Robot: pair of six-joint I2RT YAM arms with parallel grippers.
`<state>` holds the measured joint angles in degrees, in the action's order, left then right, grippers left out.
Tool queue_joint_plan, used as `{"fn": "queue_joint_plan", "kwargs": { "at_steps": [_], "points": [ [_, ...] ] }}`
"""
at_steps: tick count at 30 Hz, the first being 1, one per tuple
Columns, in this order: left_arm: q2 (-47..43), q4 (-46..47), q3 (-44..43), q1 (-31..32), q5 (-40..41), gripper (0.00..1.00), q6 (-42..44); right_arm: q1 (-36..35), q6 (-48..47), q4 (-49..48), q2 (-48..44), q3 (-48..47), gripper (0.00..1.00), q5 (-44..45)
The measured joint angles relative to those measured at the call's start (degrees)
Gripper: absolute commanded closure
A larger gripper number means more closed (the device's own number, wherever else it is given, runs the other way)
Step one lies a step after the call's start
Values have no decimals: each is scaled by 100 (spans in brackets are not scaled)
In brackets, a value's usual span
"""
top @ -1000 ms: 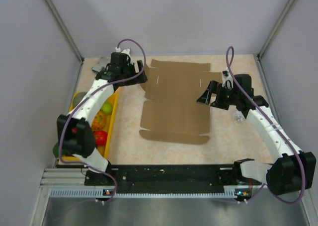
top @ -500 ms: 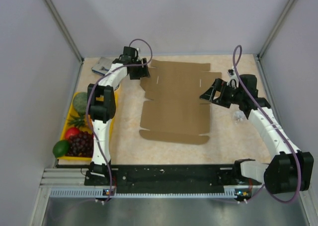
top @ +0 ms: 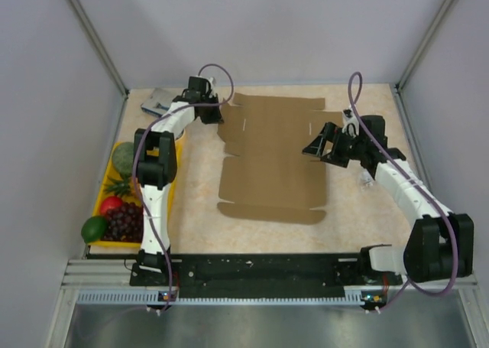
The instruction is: Fold the paper box
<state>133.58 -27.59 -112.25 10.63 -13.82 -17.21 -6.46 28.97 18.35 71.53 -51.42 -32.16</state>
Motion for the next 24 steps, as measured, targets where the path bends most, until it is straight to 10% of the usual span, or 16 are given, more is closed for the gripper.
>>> {"fn": "queue_joint_plan", "kwargs": {
  "at_steps": [9, 24],
  "points": [
    [-1370, 621, 2175, -122, -664, 100, 37, -433, -144, -201, 1720, -852, 3, -33],
    [-2712, 946, 2518, -133, -2559, 100, 1174, -439, -3080, 1051, 3840, -4618, 1, 61]
  ]
}}
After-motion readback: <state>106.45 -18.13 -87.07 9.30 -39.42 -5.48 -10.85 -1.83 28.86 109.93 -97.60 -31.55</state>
